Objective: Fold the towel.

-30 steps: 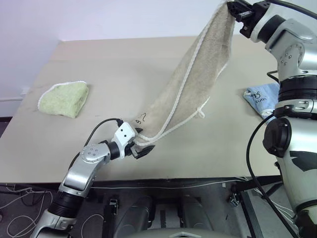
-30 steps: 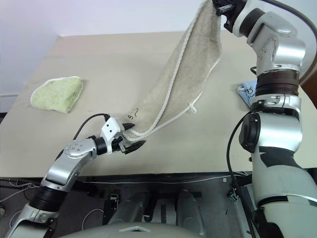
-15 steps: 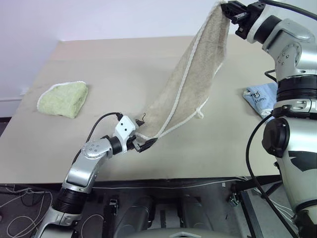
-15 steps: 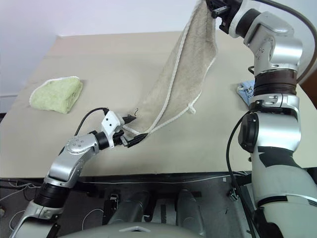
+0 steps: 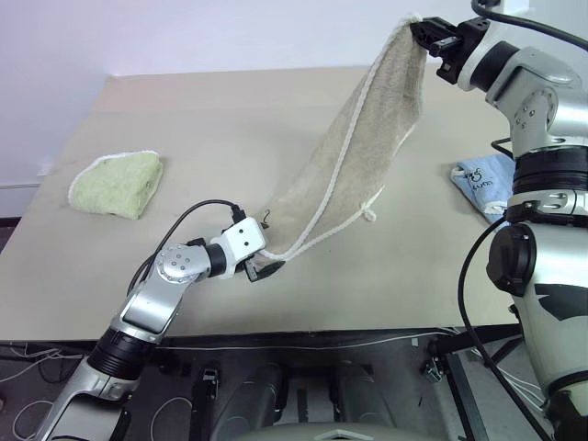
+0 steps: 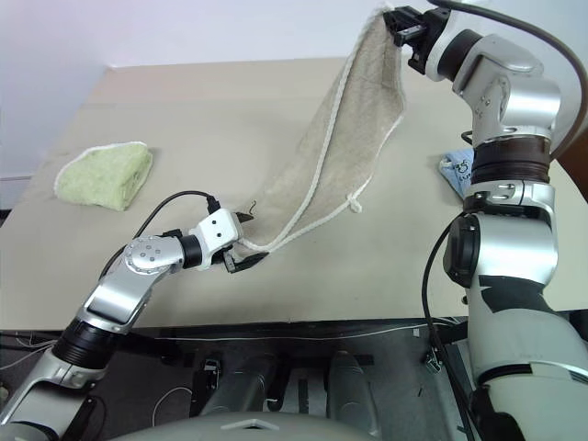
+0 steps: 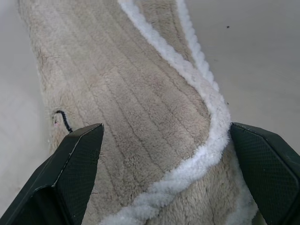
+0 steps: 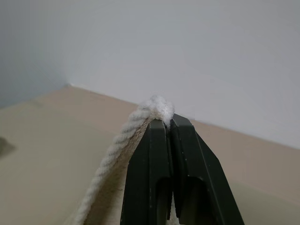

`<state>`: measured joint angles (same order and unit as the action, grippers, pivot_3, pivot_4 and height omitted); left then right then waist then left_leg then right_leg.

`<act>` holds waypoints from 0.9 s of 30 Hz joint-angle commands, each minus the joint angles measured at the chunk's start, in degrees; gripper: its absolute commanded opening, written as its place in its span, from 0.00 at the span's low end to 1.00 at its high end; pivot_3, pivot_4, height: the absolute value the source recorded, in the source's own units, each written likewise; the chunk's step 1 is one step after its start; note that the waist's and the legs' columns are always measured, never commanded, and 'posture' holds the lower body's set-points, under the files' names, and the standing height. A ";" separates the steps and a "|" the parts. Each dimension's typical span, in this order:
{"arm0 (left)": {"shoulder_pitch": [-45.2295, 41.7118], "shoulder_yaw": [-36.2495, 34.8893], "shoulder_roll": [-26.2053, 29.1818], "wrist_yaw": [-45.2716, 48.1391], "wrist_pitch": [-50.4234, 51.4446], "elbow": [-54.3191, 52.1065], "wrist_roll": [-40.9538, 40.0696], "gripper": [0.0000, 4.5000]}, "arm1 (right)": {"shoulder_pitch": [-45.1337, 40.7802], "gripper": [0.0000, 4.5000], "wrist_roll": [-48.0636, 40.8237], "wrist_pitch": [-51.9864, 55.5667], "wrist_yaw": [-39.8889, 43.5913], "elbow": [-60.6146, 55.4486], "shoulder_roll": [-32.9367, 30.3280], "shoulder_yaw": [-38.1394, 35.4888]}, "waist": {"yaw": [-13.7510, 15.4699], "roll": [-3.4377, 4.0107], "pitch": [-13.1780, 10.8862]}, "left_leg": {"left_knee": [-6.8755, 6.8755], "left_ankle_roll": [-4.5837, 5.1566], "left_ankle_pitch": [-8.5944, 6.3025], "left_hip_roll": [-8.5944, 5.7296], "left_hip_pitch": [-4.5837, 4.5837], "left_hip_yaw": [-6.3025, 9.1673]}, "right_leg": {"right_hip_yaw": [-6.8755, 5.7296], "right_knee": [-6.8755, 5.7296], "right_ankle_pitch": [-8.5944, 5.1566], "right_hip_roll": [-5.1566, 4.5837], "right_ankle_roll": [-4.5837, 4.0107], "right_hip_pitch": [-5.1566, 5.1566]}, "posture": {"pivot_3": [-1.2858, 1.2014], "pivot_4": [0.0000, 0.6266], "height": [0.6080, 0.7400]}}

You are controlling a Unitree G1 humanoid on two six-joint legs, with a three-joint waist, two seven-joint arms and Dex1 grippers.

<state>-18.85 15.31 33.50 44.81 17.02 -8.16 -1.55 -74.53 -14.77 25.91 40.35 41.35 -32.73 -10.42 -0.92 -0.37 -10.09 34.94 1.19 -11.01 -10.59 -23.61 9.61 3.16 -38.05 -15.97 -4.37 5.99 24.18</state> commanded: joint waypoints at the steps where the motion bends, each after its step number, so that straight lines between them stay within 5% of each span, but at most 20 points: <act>1: -1.02 -0.71 -0.01 -1.13 0.25 -0.18 1.59 1.00 | -0.19 0.00 -0.93 0.01 -0.31 -3.90 -1.14 -1.07 | 0.06 0.00 0.00 | 0.00 0.00 0.00 0.00 0.00 0.00 | 0.00 0.00 0.00 0.00 0.00 0.00 | 0.52 0.24 1.00; 4: -0.90 -1.47 -0.34 -0.82 0.78 -0.31 0.66 1.00 | 0.33 0.00 -0.88 0.21 -0.57 -4.32 -1.15 -1.09 | 0.08 0.00 0.00 | 0.02 0.00 0.00 0.00 0.00 0.00 | 0.00 0.00 0.00 0.00 0.00 -0.01 | 0.52 0.24 1.00; 6: -0.54 -2.12 -0.86 -0.41 2.30 -0.72 -0.80 0.91 | 0.64 0.00 -0.97 0.36 -0.64 -4.59 -1.10 -1.13 | 0.08 0.00 0.00 | 0.03 0.00 0.00 0.00 0.00 0.00 | 0.00 0.00 0.00 0.00 0.00 -0.02 | 0.52 0.24 1.00; 14: -0.47 -3.91 -2.06 -0.51 9.90 -2.93 -4.34 0.35 | 1.34 0.00 -0.93 0.72 -0.48 -5.38 -0.88 -0.83 | 0.05 0.00 0.00 | 0.03 0.01 0.01 0.00 0.00 0.00 | 0.00 -0.01 0.00 0.00 0.00 -0.01 | 0.52 0.24 1.00; 27: -2.15 -4.87 -1.53 1.62 7.32 -0.36 -5.35 0.35 | 2.93 0.00 -0.98 1.63 0.80 -7.65 -0.52 -0.28 | 0.15 0.00 0.00 | 0.03 0.01 0.01 0.00 -0.01 0.00 | -0.01 0.00 0.00 0.00 0.00 -0.01 | 0.52 0.24 1.00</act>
<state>-19.75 12.03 31.99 46.14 25.67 -8.37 -6.28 -70.78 -14.83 27.78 40.98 36.65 -32.74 -10.30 -0.77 -0.37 -10.09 34.97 1.21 -11.00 -10.59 -23.63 9.61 3.15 -38.05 -15.97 -4.38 5.99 24.17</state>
